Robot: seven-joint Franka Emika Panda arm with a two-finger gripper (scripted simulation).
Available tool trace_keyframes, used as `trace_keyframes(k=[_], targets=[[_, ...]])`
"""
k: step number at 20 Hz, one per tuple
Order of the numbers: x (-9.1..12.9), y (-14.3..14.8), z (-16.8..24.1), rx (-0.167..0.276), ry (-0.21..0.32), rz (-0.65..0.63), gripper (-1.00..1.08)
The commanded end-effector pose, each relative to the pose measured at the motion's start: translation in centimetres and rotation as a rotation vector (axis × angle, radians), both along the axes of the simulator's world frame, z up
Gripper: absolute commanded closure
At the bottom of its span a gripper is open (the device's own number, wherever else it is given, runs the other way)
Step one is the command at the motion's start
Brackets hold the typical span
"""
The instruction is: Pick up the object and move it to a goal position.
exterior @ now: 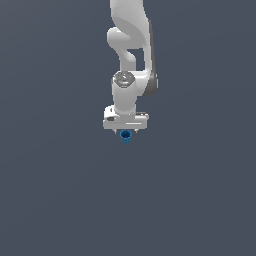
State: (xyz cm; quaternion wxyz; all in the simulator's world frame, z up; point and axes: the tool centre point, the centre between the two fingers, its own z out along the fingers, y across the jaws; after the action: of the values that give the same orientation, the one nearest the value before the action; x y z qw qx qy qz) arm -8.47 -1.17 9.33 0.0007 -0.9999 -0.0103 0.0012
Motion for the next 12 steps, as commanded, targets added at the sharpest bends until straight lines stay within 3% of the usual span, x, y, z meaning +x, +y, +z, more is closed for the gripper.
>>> trace_keyframes(k=[1, 12], targets=[[-0.4, 0.0, -0.2, -0.001, -0.002, 0.005, -0.92], [-0.5, 0.0, -2.2, -0.001, -0.001, 0.004, -0.92]])
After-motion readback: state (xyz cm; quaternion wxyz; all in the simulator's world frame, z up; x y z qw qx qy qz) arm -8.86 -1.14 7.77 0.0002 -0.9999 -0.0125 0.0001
